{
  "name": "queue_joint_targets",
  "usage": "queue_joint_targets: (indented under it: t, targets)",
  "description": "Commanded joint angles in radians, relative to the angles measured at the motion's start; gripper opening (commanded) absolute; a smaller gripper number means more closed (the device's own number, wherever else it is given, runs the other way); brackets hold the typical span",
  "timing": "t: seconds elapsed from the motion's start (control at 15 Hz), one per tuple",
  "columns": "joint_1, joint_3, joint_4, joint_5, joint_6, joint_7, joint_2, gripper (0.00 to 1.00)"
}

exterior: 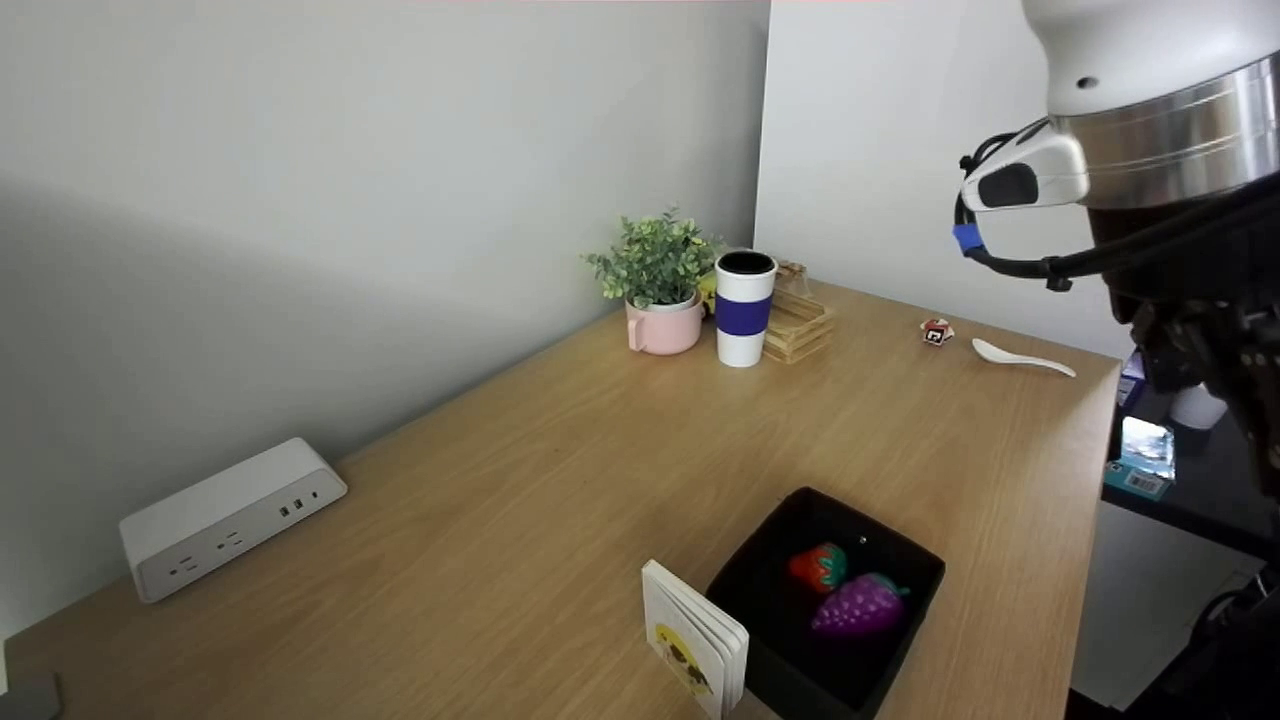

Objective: Remove the strawberry and grapes from the black box

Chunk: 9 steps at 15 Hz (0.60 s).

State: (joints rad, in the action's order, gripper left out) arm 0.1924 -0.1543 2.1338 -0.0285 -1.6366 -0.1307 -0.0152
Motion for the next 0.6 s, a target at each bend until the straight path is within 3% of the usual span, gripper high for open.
queue_joint_targets:
  t: [0.0,0.4,0.53]
  targets:
    - [0.010,-0.028,-0.061,-0.133,-0.020,0.011,0.038,1.00]
    - [-0.013,-0.010,-0.015,-0.059,-0.266,0.004,0.034,1.00]
    - [-0.015,-0.005,-0.009,-0.040,-0.296,-0.012,0.047,1.00]
